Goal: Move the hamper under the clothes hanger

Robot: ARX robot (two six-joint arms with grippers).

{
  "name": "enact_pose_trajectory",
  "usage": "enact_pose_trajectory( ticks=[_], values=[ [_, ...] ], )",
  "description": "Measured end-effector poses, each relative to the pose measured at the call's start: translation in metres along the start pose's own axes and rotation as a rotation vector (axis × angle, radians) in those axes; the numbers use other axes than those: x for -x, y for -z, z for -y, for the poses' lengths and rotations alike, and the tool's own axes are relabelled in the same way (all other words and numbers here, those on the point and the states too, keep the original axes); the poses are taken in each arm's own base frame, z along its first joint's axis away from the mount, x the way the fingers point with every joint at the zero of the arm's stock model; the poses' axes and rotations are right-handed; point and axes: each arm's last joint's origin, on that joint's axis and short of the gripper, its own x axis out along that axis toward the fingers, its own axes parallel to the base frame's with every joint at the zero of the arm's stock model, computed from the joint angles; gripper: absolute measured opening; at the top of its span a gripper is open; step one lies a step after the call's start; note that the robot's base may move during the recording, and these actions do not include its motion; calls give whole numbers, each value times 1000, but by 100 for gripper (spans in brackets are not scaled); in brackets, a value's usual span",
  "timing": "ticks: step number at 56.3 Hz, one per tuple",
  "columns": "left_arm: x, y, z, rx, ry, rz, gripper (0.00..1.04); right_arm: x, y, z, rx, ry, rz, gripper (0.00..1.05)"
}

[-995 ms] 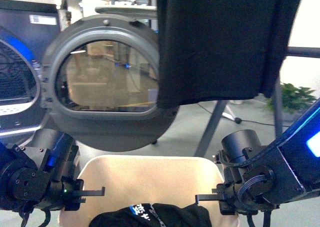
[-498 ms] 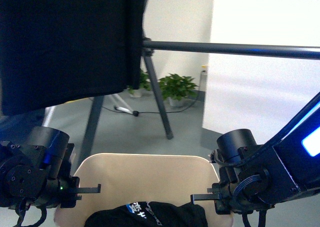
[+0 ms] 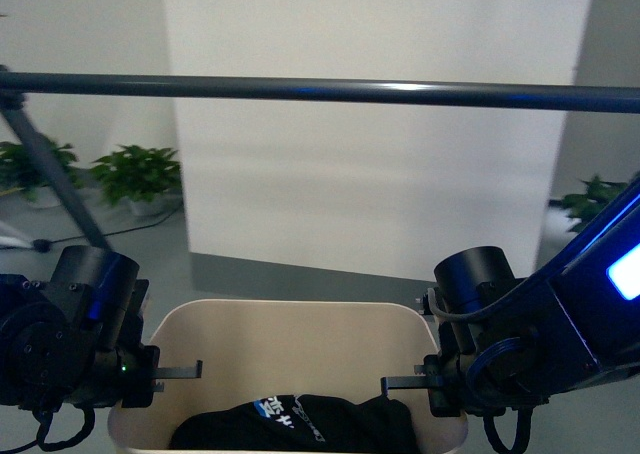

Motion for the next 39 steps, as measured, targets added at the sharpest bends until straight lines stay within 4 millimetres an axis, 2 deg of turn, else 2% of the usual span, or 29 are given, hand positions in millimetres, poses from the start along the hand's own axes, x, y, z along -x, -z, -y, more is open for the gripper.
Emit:
enact_pose_trajectory(
  ticks=[22,34,39],
  values=[
    [0,0,0,0,-4,0,4,0,0,0,0,-1,0,3],
    [3,1,15,-21,55,1,4,-2,-1,15,-22,43,0,3],
    [2,0,12,-16,31,2,4,-1,-1,10,-14,22,-2,3]
  ],
)
